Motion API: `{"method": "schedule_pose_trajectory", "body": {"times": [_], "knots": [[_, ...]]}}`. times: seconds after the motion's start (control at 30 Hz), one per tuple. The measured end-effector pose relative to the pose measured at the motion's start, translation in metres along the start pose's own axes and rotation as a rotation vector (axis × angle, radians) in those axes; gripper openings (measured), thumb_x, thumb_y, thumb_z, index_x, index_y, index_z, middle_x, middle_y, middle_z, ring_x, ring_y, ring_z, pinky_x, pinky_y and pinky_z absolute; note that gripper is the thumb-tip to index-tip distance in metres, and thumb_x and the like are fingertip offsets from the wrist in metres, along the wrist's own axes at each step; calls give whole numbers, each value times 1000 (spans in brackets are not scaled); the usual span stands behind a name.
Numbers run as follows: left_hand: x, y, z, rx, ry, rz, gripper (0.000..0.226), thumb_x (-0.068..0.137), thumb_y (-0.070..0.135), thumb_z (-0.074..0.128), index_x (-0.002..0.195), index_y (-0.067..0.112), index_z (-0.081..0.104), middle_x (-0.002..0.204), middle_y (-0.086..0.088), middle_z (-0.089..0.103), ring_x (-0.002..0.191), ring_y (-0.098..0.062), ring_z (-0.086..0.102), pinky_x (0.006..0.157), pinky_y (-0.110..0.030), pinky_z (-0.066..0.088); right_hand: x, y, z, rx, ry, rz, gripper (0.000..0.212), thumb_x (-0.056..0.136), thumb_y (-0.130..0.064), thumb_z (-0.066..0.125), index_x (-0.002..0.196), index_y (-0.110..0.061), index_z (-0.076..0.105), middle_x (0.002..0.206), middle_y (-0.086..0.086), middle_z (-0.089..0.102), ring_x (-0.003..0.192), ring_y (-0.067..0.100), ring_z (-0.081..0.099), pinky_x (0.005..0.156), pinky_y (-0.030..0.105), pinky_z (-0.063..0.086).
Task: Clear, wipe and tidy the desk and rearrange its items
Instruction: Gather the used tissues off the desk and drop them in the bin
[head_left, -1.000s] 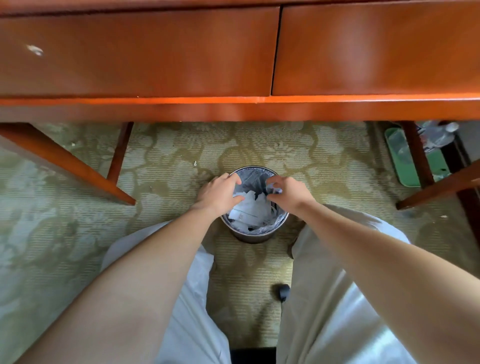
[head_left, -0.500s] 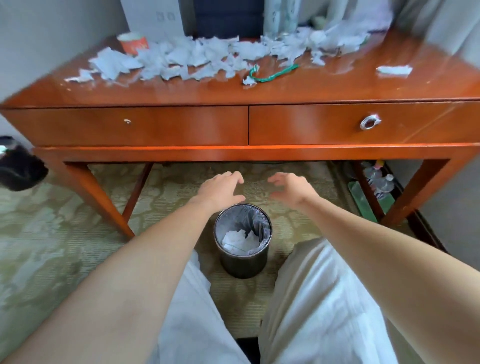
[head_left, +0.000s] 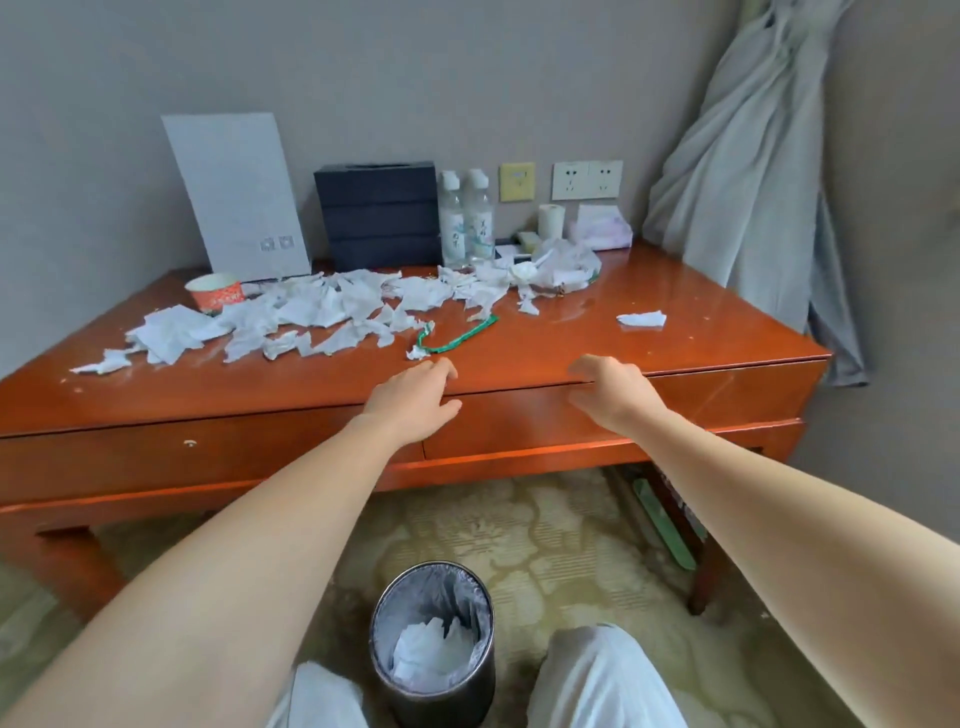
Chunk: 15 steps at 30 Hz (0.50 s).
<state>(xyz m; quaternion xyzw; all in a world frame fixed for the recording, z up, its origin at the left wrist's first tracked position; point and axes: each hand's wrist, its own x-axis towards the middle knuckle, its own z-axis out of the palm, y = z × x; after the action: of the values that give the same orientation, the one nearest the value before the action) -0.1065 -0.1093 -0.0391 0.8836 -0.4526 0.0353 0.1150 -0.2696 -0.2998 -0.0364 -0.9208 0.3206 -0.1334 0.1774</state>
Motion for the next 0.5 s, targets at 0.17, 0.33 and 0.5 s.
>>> {"method": "schedule_pose_trajectory", "body": {"times": [0.17, 0.33, 0.5], "knots": [[64, -16, -3, 40, -32, -27, 46, 97, 19, 51, 141, 23, 41, 144, -3, 46, 123, -23, 52, 90, -42, 53, 67, 38, -29, -79, 20, 89, 48, 91, -17, 54, 139, -23, 50, 136, 8, 57, 119, 32, 56, 91, 36, 49], [106, -53, 4, 93, -113, -62, 53, 96, 12, 50, 146, 23, 39, 150, -5, 39, 134, -25, 43, 106, -44, 44, 137, 68, -31, -170, 7, 218, 48, 91, -17, 53, 138, -9, 46, 134, 19, 54, 123, 39, 49, 100, 42, 44], [133, -68, 8, 37, -80, -33, 34, 98, 20, 57, 131, 27, 61, 136, -1, 58, 121, -19, 56, 101, -39, 49, 179, 81, -13, -214, -37, 292, 47, 95, -22, 51, 138, -4, 43, 137, 22, 49, 129, 41, 42, 103, 44, 41]]}}
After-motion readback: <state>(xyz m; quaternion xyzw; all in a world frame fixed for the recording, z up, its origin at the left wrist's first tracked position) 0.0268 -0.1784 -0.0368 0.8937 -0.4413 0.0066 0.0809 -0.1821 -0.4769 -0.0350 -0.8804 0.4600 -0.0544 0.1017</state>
